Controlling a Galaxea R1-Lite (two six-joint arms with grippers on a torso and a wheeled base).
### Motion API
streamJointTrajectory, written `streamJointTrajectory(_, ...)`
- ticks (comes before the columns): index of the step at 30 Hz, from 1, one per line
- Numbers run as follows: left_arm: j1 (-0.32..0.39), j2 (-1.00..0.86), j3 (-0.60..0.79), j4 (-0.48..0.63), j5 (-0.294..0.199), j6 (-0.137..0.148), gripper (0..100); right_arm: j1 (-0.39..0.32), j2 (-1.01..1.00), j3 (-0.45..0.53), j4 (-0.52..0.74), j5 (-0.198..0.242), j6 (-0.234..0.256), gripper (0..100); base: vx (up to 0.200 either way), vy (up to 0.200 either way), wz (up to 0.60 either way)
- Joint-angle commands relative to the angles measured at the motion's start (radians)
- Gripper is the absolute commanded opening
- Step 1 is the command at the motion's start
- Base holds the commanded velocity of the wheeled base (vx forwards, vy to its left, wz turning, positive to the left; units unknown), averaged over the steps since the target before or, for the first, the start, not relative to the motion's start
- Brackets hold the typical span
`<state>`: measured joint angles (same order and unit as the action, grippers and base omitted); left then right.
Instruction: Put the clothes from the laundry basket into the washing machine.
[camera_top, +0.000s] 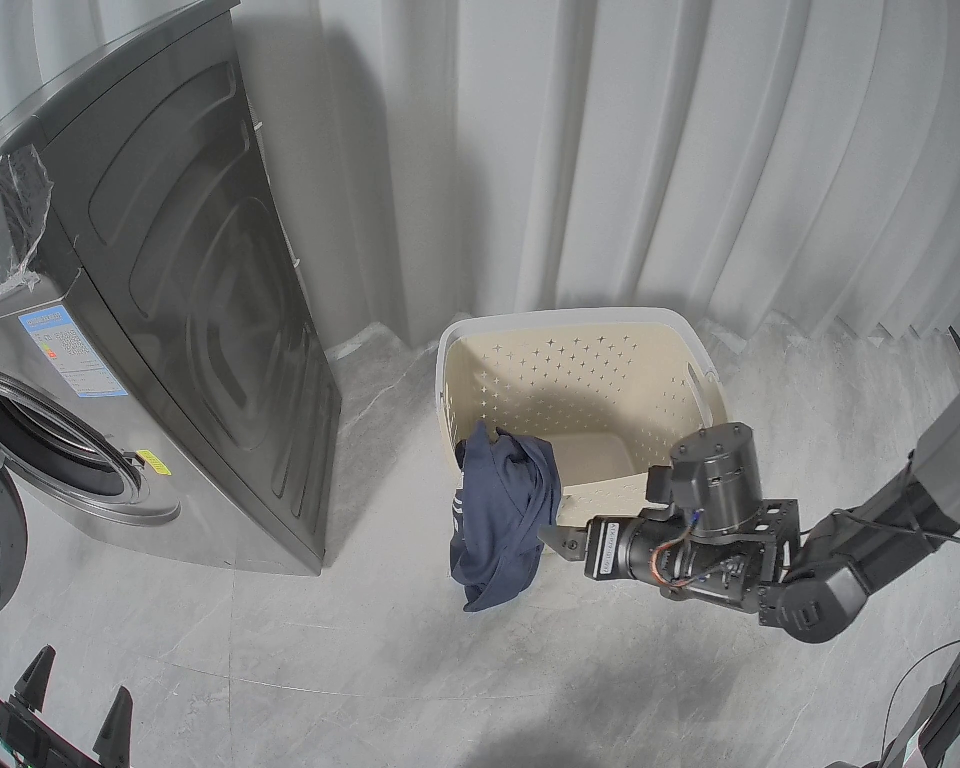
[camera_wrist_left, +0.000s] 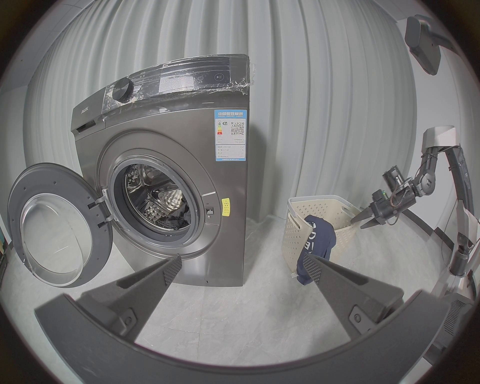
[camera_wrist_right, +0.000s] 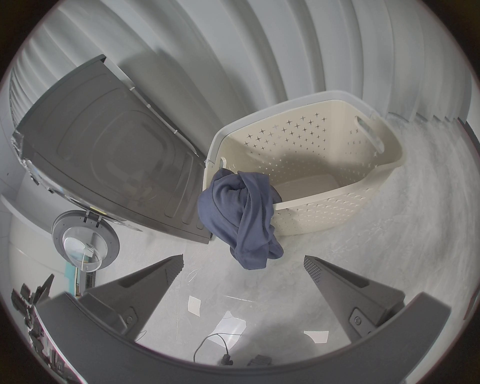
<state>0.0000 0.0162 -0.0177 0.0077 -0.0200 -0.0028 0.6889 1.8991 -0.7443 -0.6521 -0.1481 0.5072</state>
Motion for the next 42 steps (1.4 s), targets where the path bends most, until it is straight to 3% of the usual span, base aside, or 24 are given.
streamJointTrajectory(1, 0.0, -0.01, 0.015, 0.0, 0.0, 0.001, 100, -0.005, 0.136, -0.095, -0.001, -0.005, 0.011, 100, 0.0, 0.0, 0.0)
streamJointTrajectory(7, 0.0, -0.01, 0.015, 0.0, 0.0, 0.0, 100, -0.008, 0.242, -0.182, -0.001, -0.007, 0.037, 100, 0.0, 0.0, 0.0)
streamJointTrajectory(22, 0.0, -0.01, 0.015, 0.0, 0.0, -0.003, 100, -0.042, 0.431, -0.331, -0.064, -0.007, 0.039, 100, 0.0, 0.0, 0.0)
streamJointTrajectory(28, 0.0, -0.01, 0.015, 0.0, 0.0, -0.003, 100, -0.04, 0.428, -0.339, -0.066, -0.007, 0.076, 100, 0.0, 0.0, 0.0)
streamJointTrajectory(42, -0.002, -0.01, 0.015, 0.0, 0.0, -0.005, 100, -0.039, 0.436, -0.356, -0.116, -0.019, 0.071, 100, 0.0, 0.0, 0.0)
